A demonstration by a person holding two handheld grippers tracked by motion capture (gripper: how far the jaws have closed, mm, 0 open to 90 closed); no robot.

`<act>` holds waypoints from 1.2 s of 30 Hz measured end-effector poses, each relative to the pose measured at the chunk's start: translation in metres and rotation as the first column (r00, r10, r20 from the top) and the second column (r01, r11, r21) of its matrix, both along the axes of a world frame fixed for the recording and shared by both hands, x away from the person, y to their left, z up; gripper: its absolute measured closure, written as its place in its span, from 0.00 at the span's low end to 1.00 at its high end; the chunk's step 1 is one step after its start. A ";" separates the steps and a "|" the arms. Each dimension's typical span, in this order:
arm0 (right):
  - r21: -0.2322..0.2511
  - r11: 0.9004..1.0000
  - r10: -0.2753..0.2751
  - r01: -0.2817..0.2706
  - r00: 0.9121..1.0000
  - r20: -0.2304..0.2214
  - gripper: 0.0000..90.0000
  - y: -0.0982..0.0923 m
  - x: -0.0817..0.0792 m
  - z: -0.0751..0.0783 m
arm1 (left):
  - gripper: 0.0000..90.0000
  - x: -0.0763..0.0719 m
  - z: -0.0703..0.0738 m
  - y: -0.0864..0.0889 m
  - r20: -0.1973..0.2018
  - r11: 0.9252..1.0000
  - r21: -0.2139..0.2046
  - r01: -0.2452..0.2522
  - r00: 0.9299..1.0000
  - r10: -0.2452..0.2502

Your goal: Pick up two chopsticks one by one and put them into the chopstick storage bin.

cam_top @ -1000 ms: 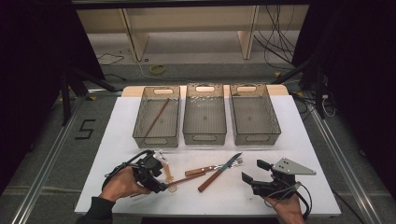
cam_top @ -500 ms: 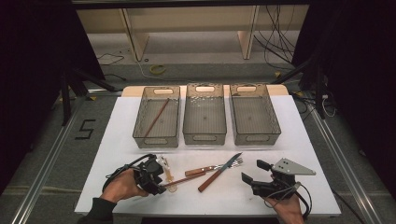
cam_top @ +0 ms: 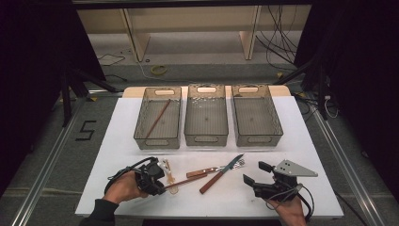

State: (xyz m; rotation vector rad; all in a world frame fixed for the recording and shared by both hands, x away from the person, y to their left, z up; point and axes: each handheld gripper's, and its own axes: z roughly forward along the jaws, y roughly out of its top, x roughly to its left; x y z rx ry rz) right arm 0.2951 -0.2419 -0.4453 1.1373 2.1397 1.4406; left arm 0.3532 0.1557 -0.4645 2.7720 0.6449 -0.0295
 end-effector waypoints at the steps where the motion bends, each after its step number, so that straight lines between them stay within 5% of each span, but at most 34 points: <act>1: 0.000 1.000 0.000 0.000 1.000 0.000 0.25 0.000 0.000 0.000 | 0.85 -0.001 0.000 0.000 -0.002 1.000 -0.005 0.004 1.000 -0.004; 22: -0.006 1.000 0.000 0.000 1.000 -0.001 0.26 0.000 0.000 0.000 | 0.94 -0.007 0.013 0.000 0.043 0.994 -0.035 0.107 0.994 -0.105; 28: -0.009 1.000 0.001 -0.001 1.000 -0.001 0.26 0.000 0.000 0.000 | 0.94 -0.009 0.019 0.001 0.056 0.992 -0.070 0.102 0.994 -0.099; 36: -0.009 1.000 0.001 -0.001 1.000 0.001 0.26 0.000 0.000 -0.001 | 0.94 -0.007 0.032 0.002 0.124 0.987 -0.149 0.064 0.991 -0.046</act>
